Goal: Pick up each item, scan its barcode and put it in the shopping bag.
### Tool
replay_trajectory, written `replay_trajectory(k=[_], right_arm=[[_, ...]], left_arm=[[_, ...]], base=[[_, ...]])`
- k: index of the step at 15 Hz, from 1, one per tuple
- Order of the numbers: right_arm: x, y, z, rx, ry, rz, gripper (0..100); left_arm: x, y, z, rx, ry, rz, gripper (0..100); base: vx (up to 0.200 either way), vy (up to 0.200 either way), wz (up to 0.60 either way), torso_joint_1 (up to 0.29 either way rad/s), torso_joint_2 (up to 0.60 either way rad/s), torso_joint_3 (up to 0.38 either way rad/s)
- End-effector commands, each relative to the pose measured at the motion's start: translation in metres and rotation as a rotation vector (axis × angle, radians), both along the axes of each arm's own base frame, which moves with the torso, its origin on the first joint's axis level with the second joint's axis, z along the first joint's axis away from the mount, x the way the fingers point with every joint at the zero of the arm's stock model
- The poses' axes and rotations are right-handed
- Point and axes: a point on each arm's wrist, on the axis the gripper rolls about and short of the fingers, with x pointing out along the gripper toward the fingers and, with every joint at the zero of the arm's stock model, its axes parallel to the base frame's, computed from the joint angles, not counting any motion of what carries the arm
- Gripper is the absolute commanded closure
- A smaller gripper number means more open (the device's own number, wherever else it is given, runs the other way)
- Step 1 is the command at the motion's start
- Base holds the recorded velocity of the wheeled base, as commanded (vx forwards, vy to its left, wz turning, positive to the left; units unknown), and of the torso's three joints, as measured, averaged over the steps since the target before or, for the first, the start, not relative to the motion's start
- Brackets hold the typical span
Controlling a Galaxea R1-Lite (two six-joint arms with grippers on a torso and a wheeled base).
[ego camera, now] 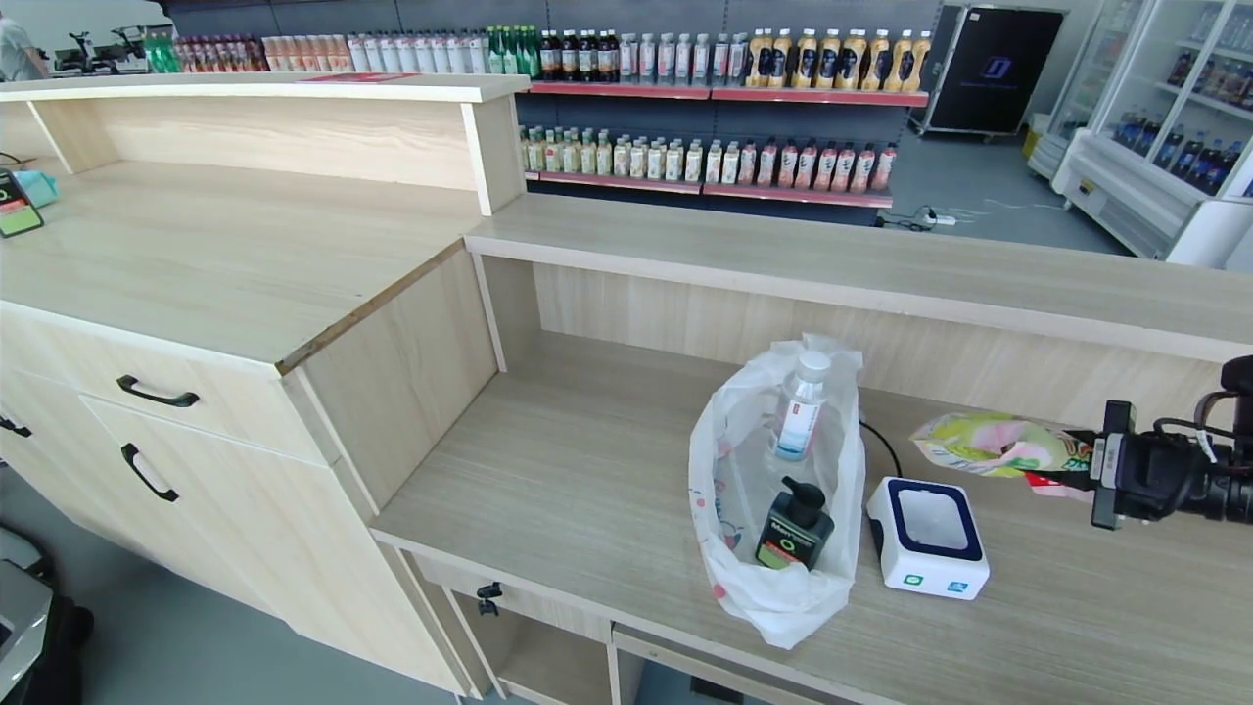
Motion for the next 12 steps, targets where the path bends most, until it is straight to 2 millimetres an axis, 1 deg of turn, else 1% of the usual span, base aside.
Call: replay_trajectory(k=[1,2,5,8,12], right_arm=[[0.01,0.006,-0.01,0.01,0.025,0.031,100],[0.012,0.011,-0.011,0.02,0.026,0.061,100],[0.018,0.019,-0.016,0.015,0.018,0.097,100],[0.025,0.017,-0.021,-0.005,-0.021,0.102,100],[0.029,0.015,-0.028,-0.001,-0.011,0.102,100]], left_arm=[[0.0,0.0,0.0,0.0,0.001,0.0,0],[0.0,0.0,0.0,0.0,0.001,0.0,0],[0.0,0.0,0.0,0.0,0.001,0.0,0],[0.0,0.0,0.0,0.0,0.001,0.0,0],[0.0,0.0,0.0,0.0,0.001,0.0,0]], base=[[0.0,0.0,0.0,0.0,0.0,0.0],[0.0,0.0,0.0,0.0,0.0,0.0],[0.0,0.0,0.0,0.0,0.0,0.0],[0.0,0.0,0.0,0.0,0.0,0.0],[0.0,0.0,0.0,0.0,0.0,0.0]])
